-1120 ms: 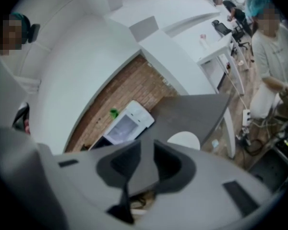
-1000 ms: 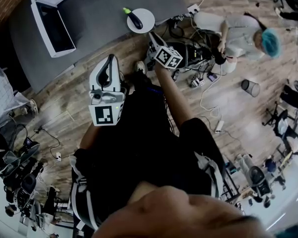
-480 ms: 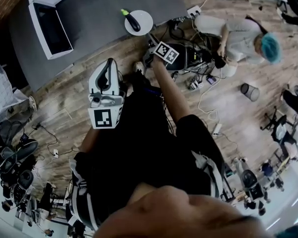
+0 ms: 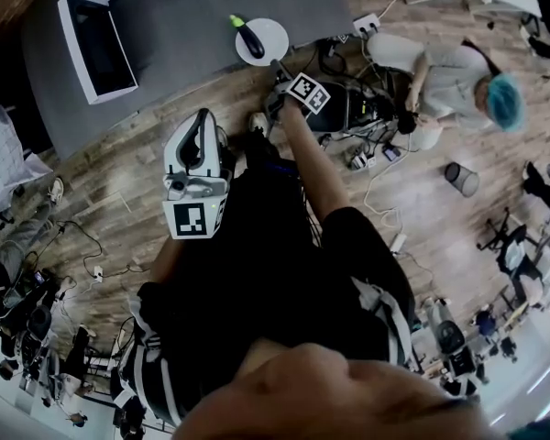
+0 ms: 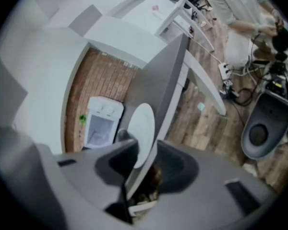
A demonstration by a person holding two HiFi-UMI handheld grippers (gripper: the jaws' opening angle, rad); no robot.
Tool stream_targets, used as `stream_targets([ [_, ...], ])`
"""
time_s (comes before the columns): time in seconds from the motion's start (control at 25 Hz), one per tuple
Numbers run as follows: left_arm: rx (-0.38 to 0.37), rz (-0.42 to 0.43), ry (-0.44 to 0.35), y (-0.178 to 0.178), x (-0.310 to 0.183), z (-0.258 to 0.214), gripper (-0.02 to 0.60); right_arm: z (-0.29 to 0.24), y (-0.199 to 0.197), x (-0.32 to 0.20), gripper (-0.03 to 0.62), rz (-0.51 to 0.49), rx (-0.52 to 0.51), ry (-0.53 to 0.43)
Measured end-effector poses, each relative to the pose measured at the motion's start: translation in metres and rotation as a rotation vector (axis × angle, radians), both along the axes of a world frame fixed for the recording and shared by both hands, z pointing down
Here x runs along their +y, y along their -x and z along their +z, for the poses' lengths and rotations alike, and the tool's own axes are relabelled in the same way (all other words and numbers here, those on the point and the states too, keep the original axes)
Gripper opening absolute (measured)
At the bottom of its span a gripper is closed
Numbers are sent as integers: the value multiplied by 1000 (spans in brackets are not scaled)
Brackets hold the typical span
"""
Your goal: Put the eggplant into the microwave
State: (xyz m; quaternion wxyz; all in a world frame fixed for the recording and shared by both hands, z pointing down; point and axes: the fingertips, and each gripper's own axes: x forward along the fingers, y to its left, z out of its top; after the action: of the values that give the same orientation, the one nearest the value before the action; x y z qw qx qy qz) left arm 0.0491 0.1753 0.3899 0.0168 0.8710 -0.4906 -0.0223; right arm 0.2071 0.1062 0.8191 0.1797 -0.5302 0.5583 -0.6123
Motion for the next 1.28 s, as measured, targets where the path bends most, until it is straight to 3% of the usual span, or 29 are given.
stream_targets([
  [0.32,-6,-34,17,0,-3,4,34,14,5,-6,124,7,-57,26],
  [0.52,-16,-55,19,1,-1,6,34,18,2,-9,67,42,-119,14],
  [0.8,-25,-95,25,12,-1,9,34,12,4,-9,44,85,-216,-2],
  [1.28,-44,-141,32,23,-2,14,34,8,16,-6,37,10,-280,-66],
])
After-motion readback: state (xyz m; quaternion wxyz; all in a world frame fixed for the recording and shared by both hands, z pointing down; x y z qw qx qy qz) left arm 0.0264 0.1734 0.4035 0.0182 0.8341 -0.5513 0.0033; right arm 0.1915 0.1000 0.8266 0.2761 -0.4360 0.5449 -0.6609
